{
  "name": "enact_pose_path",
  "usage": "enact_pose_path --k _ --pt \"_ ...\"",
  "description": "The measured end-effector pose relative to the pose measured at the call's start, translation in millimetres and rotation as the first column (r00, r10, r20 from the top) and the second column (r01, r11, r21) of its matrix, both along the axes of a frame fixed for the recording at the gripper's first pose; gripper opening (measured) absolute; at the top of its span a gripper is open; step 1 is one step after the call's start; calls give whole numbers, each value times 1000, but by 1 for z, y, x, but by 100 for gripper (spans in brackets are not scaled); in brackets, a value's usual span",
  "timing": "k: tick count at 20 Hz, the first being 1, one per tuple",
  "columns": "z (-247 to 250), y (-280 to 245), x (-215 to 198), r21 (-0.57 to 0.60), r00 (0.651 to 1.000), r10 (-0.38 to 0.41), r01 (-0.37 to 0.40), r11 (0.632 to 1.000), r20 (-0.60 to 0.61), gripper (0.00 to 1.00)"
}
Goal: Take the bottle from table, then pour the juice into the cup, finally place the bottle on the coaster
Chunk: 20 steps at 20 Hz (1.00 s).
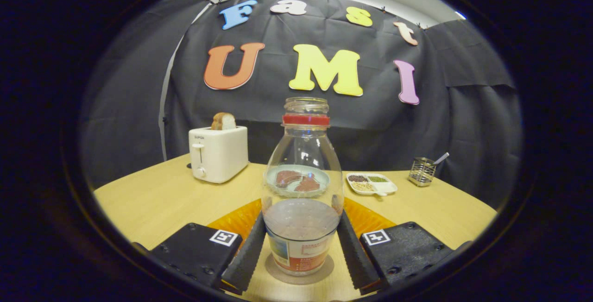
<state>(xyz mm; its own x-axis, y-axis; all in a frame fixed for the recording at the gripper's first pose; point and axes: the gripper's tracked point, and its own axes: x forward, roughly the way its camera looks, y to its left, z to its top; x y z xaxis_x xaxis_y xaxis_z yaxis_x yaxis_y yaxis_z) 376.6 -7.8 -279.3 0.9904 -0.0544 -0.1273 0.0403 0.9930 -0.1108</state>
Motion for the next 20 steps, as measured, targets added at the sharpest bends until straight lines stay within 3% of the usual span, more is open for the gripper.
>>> enact_pose_path --k 2,5,12,20 --pt "2 0 0 58 1000 11 -12 998 18 85" --pt "4 -7 -7 91 1000 -7 6 996 11 100" --pt "44 -9 -39 90 998 -7 2 996 63 100" --pt "83 -10 -111 -1 998 -11 11 1000 69 100"
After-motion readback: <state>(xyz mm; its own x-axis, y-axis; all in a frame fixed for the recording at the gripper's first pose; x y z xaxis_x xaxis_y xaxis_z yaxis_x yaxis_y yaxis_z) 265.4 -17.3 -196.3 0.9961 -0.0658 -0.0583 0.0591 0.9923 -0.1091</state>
